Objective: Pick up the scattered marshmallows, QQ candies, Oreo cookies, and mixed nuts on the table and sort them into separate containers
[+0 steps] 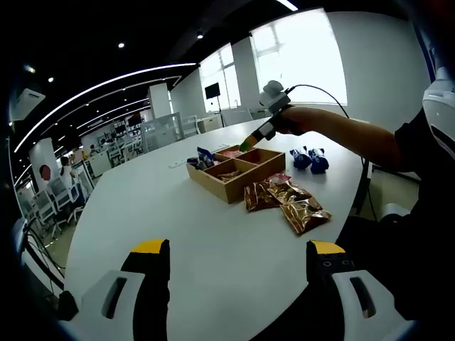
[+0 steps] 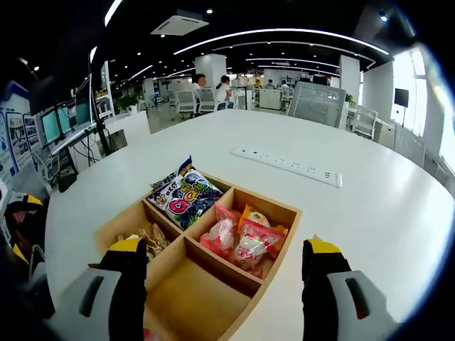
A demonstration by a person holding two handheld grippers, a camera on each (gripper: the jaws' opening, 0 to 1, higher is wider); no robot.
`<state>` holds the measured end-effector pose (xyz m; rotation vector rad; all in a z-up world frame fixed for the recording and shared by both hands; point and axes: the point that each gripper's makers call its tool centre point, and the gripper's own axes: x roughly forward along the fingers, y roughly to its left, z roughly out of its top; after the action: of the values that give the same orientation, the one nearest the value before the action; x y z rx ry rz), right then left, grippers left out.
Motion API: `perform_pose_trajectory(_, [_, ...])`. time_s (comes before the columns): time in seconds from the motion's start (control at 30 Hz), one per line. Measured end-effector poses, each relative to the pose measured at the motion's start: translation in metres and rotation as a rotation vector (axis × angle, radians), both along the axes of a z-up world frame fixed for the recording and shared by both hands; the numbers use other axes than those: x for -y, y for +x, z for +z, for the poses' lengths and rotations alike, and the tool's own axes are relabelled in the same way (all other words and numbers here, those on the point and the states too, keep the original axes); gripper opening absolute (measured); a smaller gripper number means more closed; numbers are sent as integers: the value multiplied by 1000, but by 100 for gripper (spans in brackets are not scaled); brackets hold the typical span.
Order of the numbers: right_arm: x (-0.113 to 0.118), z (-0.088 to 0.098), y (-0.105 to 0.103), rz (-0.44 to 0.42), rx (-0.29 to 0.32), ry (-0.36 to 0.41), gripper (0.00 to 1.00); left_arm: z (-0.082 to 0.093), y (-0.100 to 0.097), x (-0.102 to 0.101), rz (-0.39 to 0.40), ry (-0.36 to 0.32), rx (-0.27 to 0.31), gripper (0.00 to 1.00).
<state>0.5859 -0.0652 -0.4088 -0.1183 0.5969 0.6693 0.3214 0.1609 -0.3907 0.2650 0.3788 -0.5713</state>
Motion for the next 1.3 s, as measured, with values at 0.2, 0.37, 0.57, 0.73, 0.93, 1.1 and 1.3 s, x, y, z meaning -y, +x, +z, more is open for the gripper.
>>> perform_pose_trajectory(0.2, [4, 1, -11, 7, -8, -4, 90, 2, -1, 1, -2, 2, 6, 82])
perform_pose_trajectory(0.37, [3, 3, -25, 35, -25, 18, 90, 2, -1, 0, 1, 5, 4, 82])
perform_pose_trajectory(0.57, [2, 19, -38, 48, -14, 75, 90, 3, -1, 0, 1, 4, 6, 82])
perform_pose_trajectory(0.73, [1, 30, -51, 62, 6, 94, 90, 6, -1, 0, 0, 3, 11, 82])
perform_pose_trajectory(0.93, [0, 44, -74, 102, 39, 87, 90, 8, -1, -3, 4, 13, 15, 82])
perform_pose_trajectory(1.1, [3, 54, -95, 118, 72, 92, 90, 10, -2, -5, 11, 9, 22, 82])
perform_pose_trajectory(1.3, [11, 63, -117, 124, 99, 104, 90, 11, -2, -9, 18, 11, 26, 82])
